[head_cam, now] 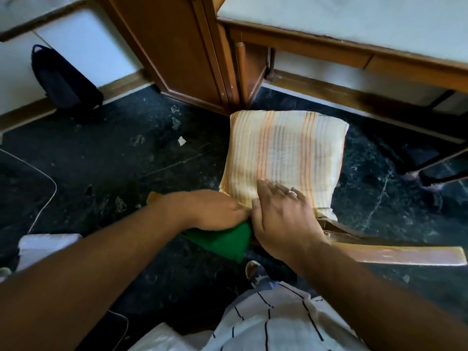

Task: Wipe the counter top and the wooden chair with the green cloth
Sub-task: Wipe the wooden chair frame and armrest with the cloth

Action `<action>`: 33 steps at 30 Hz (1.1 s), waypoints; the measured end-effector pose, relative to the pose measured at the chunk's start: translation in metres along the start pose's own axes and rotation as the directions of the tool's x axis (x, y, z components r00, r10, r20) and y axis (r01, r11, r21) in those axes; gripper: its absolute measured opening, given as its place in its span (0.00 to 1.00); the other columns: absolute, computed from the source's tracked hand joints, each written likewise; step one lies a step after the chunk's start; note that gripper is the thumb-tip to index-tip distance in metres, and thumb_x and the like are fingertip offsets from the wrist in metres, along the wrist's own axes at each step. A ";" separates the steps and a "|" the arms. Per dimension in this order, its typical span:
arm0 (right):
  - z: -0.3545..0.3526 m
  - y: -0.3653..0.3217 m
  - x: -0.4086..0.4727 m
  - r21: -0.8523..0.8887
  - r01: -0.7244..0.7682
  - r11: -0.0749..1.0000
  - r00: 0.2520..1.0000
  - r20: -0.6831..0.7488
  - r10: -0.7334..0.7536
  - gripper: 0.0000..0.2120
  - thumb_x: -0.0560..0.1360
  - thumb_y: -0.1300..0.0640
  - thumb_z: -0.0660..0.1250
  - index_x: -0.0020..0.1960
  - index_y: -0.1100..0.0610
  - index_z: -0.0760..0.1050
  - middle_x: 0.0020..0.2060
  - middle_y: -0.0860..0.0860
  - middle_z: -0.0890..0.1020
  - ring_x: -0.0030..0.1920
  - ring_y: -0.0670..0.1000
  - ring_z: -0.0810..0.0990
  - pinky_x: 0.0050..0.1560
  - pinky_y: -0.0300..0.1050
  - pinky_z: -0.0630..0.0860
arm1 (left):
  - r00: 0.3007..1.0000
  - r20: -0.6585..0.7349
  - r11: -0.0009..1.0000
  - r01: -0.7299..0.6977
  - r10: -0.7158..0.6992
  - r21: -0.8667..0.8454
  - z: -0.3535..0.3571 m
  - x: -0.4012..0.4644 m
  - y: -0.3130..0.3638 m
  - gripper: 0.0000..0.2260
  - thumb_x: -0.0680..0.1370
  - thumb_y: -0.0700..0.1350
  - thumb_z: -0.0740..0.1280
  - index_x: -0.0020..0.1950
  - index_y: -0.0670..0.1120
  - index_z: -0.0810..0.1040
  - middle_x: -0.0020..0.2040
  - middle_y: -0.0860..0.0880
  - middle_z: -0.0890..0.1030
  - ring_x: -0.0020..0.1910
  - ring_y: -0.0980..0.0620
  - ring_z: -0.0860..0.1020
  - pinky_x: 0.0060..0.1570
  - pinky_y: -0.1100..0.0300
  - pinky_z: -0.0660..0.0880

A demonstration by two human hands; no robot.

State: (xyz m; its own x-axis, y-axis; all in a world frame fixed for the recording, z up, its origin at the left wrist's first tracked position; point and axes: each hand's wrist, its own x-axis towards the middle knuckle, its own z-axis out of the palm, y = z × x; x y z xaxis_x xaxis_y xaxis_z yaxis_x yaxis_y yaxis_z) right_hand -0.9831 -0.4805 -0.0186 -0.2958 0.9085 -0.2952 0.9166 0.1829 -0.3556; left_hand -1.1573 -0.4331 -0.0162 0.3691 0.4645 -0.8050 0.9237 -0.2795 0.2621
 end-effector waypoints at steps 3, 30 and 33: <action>0.000 0.001 -0.002 0.011 0.016 1.000 1.000 -0.023 -0.016 0.29 0.81 0.45 0.46 0.75 0.60 0.63 0.70 0.57 0.75 0.71 0.57 0.72 0.72 0.57 0.66 | 0.998 0.062 0.987 0.017 -0.007 -0.160 -0.003 -0.003 -0.012 0.25 0.81 0.65 0.47 0.68 0.57 0.76 0.67 0.54 0.77 0.62 0.51 0.75 0.58 0.58 0.65; -0.004 0.018 -0.013 0.423 0.262 0.868 0.922 -0.375 -0.096 0.24 0.84 0.50 0.50 0.77 0.56 0.64 0.67 0.56 0.78 0.69 0.55 0.73 0.70 0.60 0.67 | 0.647 -0.761 0.987 0.145 -0.046 0.064 0.028 -0.063 -0.090 0.29 0.77 0.64 0.46 0.27 0.52 0.74 0.22 0.51 0.71 0.22 0.51 0.70 0.26 0.60 0.58; -0.014 0.041 -0.027 0.599 0.311 0.738 0.865 -0.500 0.042 0.24 0.84 0.47 0.49 0.75 0.56 0.67 0.67 0.53 0.78 0.68 0.49 0.74 0.69 0.51 0.70 | 0.600 -0.798 0.964 0.171 0.061 0.202 0.045 -0.047 -0.035 0.32 0.78 0.66 0.47 0.37 0.49 0.84 0.29 0.50 0.80 0.28 0.48 0.77 0.27 0.60 0.67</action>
State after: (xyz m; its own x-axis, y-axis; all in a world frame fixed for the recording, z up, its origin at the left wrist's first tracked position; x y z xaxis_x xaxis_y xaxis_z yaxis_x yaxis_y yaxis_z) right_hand -0.9340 -0.4918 -0.0127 -0.0831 0.9814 0.1733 0.4231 0.1922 -0.8855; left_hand -1.2120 -0.4826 -0.0112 0.3602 0.9319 -0.0424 0.9328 -0.3602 0.0073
